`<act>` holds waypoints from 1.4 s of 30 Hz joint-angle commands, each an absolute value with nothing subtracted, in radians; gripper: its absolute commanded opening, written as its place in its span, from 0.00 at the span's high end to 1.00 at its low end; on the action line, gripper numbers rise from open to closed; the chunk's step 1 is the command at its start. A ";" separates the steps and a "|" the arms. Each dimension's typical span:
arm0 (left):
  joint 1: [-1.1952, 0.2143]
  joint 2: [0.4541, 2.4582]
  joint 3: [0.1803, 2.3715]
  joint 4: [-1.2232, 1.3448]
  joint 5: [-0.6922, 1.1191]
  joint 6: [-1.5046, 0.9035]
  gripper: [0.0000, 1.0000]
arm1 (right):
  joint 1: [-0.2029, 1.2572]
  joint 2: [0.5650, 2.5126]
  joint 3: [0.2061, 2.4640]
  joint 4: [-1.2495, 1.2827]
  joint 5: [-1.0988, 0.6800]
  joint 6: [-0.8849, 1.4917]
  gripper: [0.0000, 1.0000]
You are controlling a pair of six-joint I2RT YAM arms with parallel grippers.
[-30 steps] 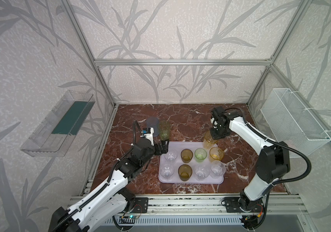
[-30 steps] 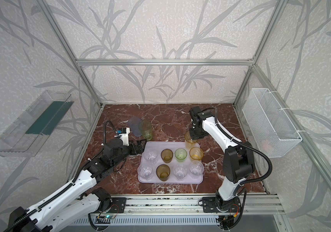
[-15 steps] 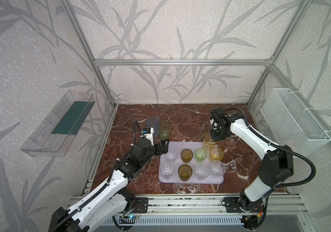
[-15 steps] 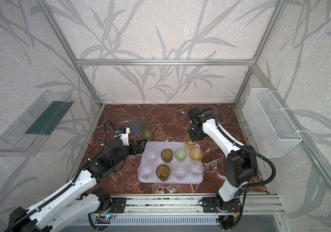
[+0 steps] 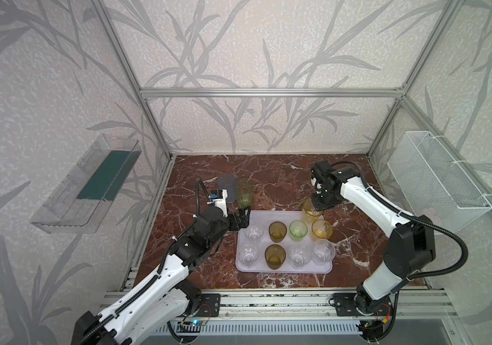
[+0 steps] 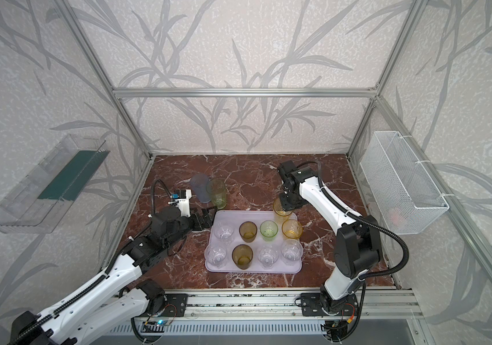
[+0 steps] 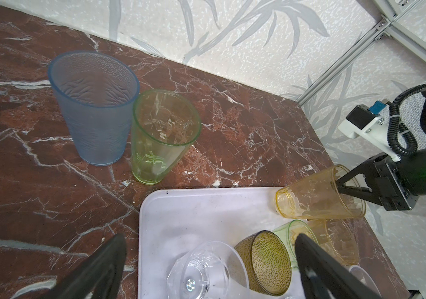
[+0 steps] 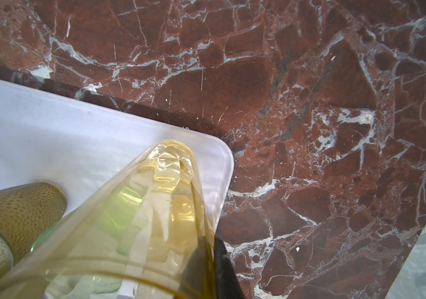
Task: Place the glasses into the tray
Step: Place the glass on the tray.
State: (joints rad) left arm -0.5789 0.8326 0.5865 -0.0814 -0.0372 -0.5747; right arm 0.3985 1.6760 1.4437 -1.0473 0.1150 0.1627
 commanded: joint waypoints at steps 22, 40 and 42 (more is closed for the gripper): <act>-0.575 0.822 0.604 -0.106 -0.065 -0.561 0.01 | 0.402 1.604 1.436 -1.024 0.134 0.178 0.17; -0.575 0.930 0.764 -0.256 -0.107 -0.533 0.01 | 0.402 1.327 1.312 -0.788 -0.183 0.277 0.16; -0.575 0.962 0.801 -0.287 -0.115 -0.521 0.01 | 0.402 1.285 1.270 -0.729 -0.223 0.300 0.16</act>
